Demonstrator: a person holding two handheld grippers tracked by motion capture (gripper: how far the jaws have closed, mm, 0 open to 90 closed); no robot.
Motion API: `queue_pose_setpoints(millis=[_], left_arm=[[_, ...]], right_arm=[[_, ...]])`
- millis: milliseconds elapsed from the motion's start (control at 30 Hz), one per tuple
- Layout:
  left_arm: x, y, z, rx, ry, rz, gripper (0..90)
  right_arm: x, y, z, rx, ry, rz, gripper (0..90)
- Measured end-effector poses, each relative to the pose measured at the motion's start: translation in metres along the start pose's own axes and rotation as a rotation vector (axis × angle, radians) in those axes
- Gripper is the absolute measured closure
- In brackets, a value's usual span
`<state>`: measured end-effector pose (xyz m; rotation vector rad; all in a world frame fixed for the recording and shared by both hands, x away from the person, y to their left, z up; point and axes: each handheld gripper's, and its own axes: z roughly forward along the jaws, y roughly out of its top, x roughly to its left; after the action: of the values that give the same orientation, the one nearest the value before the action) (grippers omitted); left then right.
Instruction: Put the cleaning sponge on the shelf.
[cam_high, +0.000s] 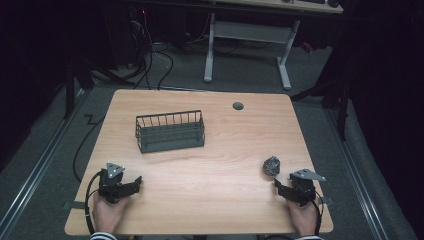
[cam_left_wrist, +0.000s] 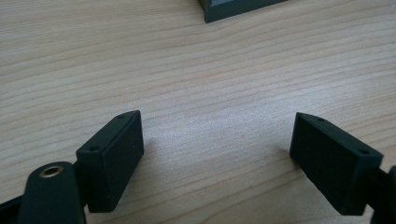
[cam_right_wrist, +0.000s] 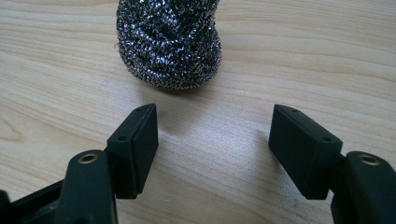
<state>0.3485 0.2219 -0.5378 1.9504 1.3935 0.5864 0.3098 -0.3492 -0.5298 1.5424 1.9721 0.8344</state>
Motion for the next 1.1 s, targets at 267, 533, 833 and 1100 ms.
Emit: queue_pose_setpoints(millis=[267,533,833,1100], left_arm=[[0.000,0.000,0.000,-0.001,0.007,-0.002,19.2],[0.000,0.004,0.003,-0.008,0.006,-0.027,23.3],[-0.003,0.004,0.001,-0.016,-0.032,-0.042,28.5],[-0.005,0.010,-0.010,-0.038,-0.068,-0.057,28.8]], right_arm=[[0.001,0.000,0.000,-0.001,-0.002,-0.004,33.4],[0.001,0.000,0.000,0.000,-0.003,-0.005,32.6],[0.001,0.000,0.000,0.000,-0.004,-0.004,32.0],[0.001,0.000,0.000,0.002,-0.004,-0.005,31.9]])
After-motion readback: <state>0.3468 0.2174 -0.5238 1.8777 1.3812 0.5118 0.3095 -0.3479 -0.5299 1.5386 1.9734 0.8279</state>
